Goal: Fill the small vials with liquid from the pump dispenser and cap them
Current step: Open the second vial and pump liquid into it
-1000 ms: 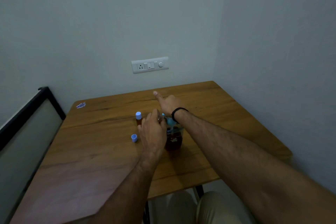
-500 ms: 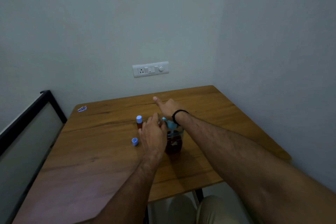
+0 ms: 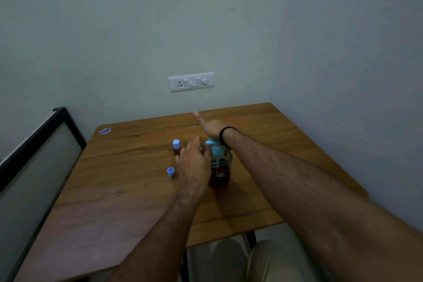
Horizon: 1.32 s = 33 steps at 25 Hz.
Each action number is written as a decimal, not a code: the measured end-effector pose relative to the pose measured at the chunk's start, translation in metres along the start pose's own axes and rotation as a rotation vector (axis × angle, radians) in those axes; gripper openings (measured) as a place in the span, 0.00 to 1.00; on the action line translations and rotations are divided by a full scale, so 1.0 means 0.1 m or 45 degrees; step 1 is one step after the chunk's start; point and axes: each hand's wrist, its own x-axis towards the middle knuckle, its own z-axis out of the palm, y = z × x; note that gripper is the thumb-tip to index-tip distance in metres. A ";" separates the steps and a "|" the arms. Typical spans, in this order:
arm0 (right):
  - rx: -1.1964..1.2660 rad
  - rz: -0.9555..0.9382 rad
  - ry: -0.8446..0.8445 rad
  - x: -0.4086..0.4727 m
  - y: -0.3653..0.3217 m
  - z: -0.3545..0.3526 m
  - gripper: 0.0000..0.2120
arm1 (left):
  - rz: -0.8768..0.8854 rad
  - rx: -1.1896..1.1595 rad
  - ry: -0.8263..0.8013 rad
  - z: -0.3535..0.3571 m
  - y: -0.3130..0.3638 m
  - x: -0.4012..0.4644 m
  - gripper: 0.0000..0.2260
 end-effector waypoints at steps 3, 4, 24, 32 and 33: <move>-0.043 -0.032 0.235 0.07 0.08 0.14 0.38 | -0.005 -0.007 -0.013 0.02 -0.02 0.01 0.05; -0.036 -0.032 0.270 0.08 0.08 0.16 0.38 | -0.010 -0.002 -0.011 0.02 -0.02 0.01 0.05; -0.139 -0.049 0.128 0.03 0.05 0.08 0.36 | -0.008 -0.003 -0.012 0.00 -0.02 0.00 0.05; -0.115 -0.053 0.352 0.06 0.05 0.17 0.40 | -0.040 -0.023 -0.020 0.01 -0.01 0.00 0.04; -0.135 -0.066 0.337 0.05 0.04 0.19 0.40 | -0.037 -0.022 -0.022 0.00 -0.01 0.00 0.03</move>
